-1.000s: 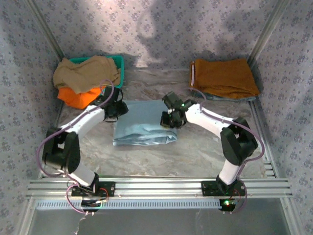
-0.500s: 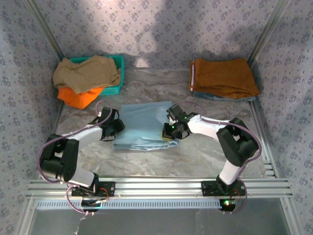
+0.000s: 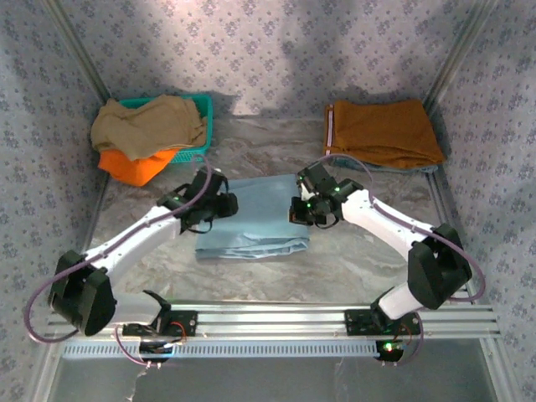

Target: Fold and stack the trousers

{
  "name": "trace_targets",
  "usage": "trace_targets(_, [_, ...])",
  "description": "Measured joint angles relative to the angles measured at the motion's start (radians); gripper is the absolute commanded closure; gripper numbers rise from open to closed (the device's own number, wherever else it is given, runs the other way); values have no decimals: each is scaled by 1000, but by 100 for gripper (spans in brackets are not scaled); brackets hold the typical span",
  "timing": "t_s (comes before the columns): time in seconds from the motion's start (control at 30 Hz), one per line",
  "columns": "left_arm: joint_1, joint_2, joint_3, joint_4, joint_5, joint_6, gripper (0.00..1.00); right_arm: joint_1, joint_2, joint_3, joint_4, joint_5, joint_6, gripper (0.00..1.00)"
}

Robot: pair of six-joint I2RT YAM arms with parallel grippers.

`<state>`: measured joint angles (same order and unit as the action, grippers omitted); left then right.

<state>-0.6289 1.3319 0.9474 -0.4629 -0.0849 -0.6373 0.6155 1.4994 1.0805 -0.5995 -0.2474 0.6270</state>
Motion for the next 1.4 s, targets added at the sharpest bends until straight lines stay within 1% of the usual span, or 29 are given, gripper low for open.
trace_targets(0.07, [-55,51,-20,29,18,-8,88,0,8,-51,12,-3,5,100])
trace_targets(0.13, [-92,89,-61,66,31,-27,98,0,25,-109,30,-6,12,100])
trace_targets(0.17, [-105,103,-96,88,38,-37,100,-1,41,-140,43,-10,13,100])
trace_targets(0.27, [-118,116,-209,161,51,-72,100,-16,92,-198,113,-39,19,100])
trace_targets(0.33, [-118,116,-269,227,60,-94,100,-34,105,-204,143,-66,19,100])
trace_targets(0.5, [-118,78,-360,370,62,-134,99,-91,126,-206,173,-133,18,100])
trace_targets(0.57, [-123,66,-394,428,63,-150,96,-119,145,-190,173,-155,12,100])
trace_targets(0.63, [-137,60,-418,473,61,-169,89,-145,171,-161,168,-162,-1,100])
trace_targets(0.7, [-167,55,-427,498,63,-183,79,-168,196,-123,154,-158,-17,100])
trace_targets(0.73, [-191,51,-425,501,64,-187,71,-181,211,-99,142,-151,-25,100])
trace_targets(0.77, [-219,42,-420,497,70,-190,60,-191,224,-75,127,-140,-34,100])
trace_targets(0.8, [-239,31,-415,488,79,-185,49,-201,234,-51,114,-126,-42,100])
trace_targets(0.83, [-259,11,-406,468,94,-180,35,-212,242,-26,97,-107,-50,100])
trace_targets(0.87, [-274,-19,-393,431,107,-172,23,-223,247,2,76,-82,-60,100])
trace_targets(0.9, [-277,-46,-380,394,111,-166,17,-230,249,27,56,-59,-66,100])
trace_targets(0.93, [-271,-84,-360,343,112,-150,16,-237,250,62,31,-33,-76,100])
trace_targets(1.0, [-220,-157,-315,255,117,-124,18,-242,250,136,-6,7,-87,100])
trace_targets(1.1, [-41,-220,-244,175,136,-82,29,-212,251,251,-31,47,-94,100])
trace_targets(1.13, [40,-219,-219,158,143,-68,33,-193,257,293,-39,53,-95,100])
trace_targets(1.17, [108,-202,-198,147,143,-55,39,-168,273,344,-48,58,-95,100])
trace_targets(1.27, [230,-100,-157,145,148,-23,48,-94,373,505,-52,58,-97,100])
trace_targets(1.3, [248,-62,-150,148,152,-12,50,-76,410,545,-43,57,-97,100])
trace_targets(1.4, [289,67,-145,169,159,9,61,-34,550,666,-37,45,-96,100])
